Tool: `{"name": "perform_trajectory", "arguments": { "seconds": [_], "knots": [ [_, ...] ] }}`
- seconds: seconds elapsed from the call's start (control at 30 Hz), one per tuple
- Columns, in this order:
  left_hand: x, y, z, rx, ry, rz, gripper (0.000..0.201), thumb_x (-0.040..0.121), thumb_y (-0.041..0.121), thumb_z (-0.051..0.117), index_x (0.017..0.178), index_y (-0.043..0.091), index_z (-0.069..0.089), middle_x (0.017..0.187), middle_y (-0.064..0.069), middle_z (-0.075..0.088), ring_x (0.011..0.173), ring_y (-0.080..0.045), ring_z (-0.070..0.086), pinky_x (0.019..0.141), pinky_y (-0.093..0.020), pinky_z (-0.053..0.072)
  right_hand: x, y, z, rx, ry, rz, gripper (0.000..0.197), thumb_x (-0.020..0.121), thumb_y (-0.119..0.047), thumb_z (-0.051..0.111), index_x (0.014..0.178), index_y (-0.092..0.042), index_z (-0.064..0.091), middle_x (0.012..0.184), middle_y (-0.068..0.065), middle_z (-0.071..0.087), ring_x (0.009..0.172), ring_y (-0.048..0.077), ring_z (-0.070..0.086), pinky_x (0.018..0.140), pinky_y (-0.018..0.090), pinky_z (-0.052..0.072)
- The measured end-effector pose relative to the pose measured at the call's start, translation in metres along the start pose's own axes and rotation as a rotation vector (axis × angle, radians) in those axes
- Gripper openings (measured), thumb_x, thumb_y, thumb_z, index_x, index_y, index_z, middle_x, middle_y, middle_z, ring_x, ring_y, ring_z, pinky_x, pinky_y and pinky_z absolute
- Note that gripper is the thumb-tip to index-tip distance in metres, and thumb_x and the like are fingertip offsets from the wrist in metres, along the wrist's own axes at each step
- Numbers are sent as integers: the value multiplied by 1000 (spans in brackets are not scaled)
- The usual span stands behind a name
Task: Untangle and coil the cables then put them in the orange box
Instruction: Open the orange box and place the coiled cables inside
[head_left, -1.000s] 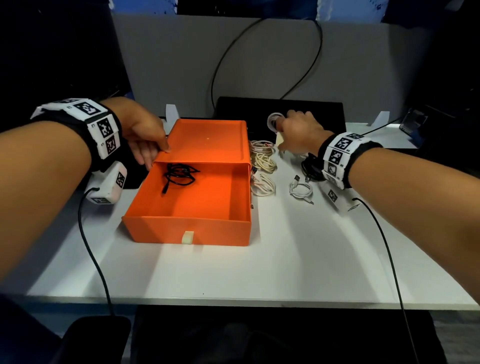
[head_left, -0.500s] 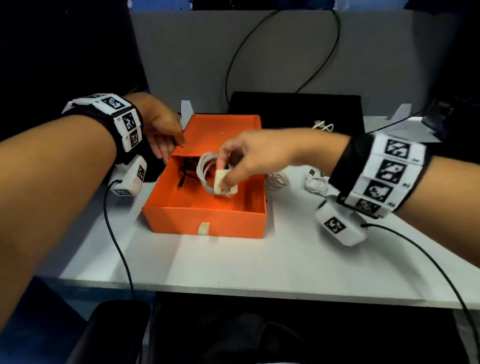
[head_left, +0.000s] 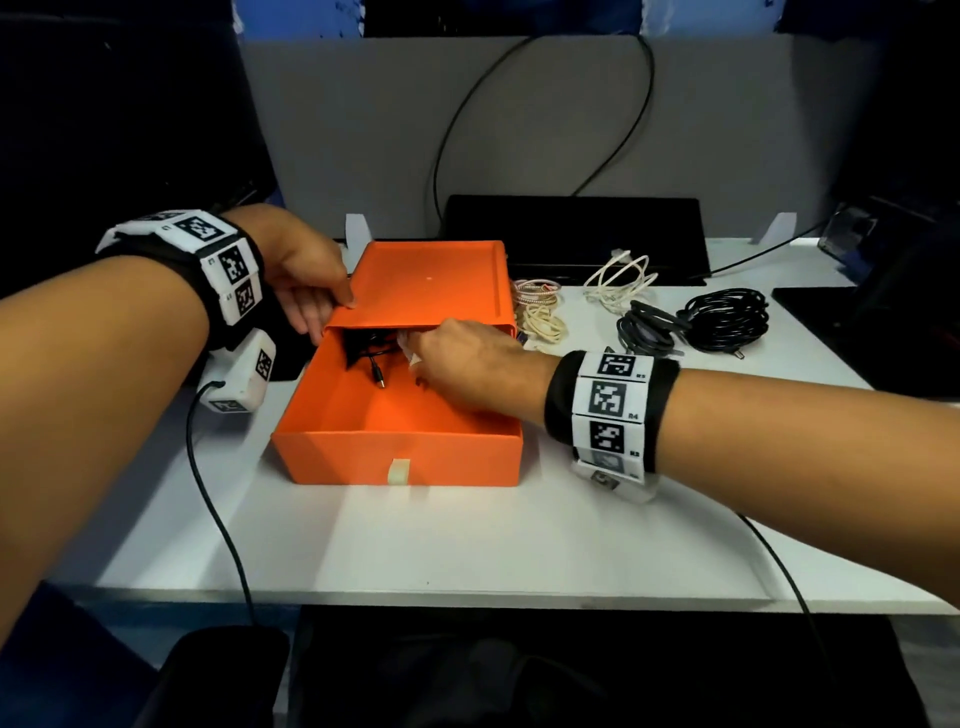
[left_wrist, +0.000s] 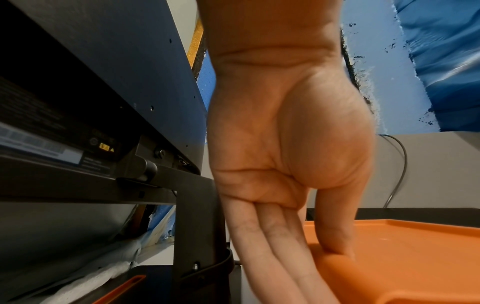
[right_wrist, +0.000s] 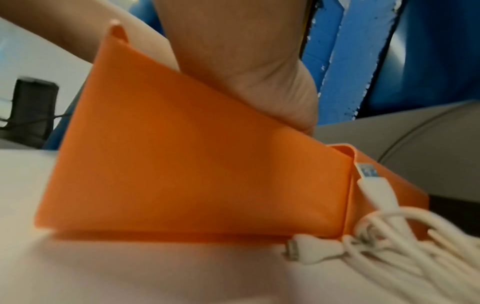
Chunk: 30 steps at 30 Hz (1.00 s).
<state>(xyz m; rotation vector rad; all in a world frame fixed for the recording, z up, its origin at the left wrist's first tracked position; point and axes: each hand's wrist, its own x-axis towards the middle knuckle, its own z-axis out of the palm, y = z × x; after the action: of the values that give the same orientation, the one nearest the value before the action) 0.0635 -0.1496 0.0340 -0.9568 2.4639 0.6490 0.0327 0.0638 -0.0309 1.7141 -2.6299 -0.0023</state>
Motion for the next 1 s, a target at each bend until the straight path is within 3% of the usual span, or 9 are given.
{"name": "perform_trajectory", "arguments": {
  "seconds": [0.1,0.17,0.27,0.4,0.47,0.57,0.73,0.9,1.0],
  "knots": [
    [0,-1,0,-7,6,-1,35,108,18,48,115,-12,64,92,-23,77,71,-29,78,59,-34,64,0,1,-1,132,2,-22,43,106,-41,49,143,-19,50,114,9,65,102,30,64,68,31,41],
    [0,-1,0,-3,6,1,34,108,18,48,115,-11,64,93,-24,77,72,-30,78,60,-34,63,-2,4,-7,159,-40,-49,47,104,-50,50,142,-22,50,121,9,64,110,30,62,76,32,43],
    [1,-1,-1,2,8,1,35,108,19,48,113,-11,66,94,-24,77,76,-30,78,61,-34,63,-6,21,-35,160,49,-99,36,102,-52,51,114,-22,66,100,1,67,92,21,63,74,32,48],
    [3,-2,-1,0,13,-3,34,108,19,48,112,-10,66,94,-24,77,75,-30,78,60,-34,62,3,87,-81,163,251,87,20,99,-43,60,93,-25,68,84,-1,68,78,19,64,78,32,53],
    [2,0,-1,4,11,-9,34,108,18,47,111,-10,66,94,-24,77,74,-31,78,61,-35,62,11,129,-86,25,218,223,16,96,-34,63,100,-21,72,98,9,72,93,29,67,88,40,56],
    [0,3,-1,16,5,-23,35,108,18,46,112,-11,66,93,-24,77,76,-31,78,65,-36,62,20,163,-69,-117,65,292,20,95,-24,60,106,-14,74,110,12,72,99,33,67,86,42,58],
    [0,5,-2,31,12,-29,35,108,18,47,113,-10,66,96,-24,76,78,-31,78,69,-37,63,48,160,-19,-156,-89,210,33,99,-37,59,111,-10,74,110,10,72,100,28,67,82,35,54],
    [1,4,-2,34,8,-28,36,108,19,47,114,-11,65,96,-25,76,79,-31,78,65,-36,63,64,158,-4,-191,-84,257,23,99,-19,55,108,-4,70,102,12,69,99,33,69,74,34,51],
    [1,4,-1,30,0,-22,35,109,19,46,116,-10,64,96,-24,77,78,-30,78,62,-34,63,59,166,-5,-221,-72,262,22,104,-19,48,92,-7,62,94,13,61,99,33,67,71,33,45]
  ]
}}
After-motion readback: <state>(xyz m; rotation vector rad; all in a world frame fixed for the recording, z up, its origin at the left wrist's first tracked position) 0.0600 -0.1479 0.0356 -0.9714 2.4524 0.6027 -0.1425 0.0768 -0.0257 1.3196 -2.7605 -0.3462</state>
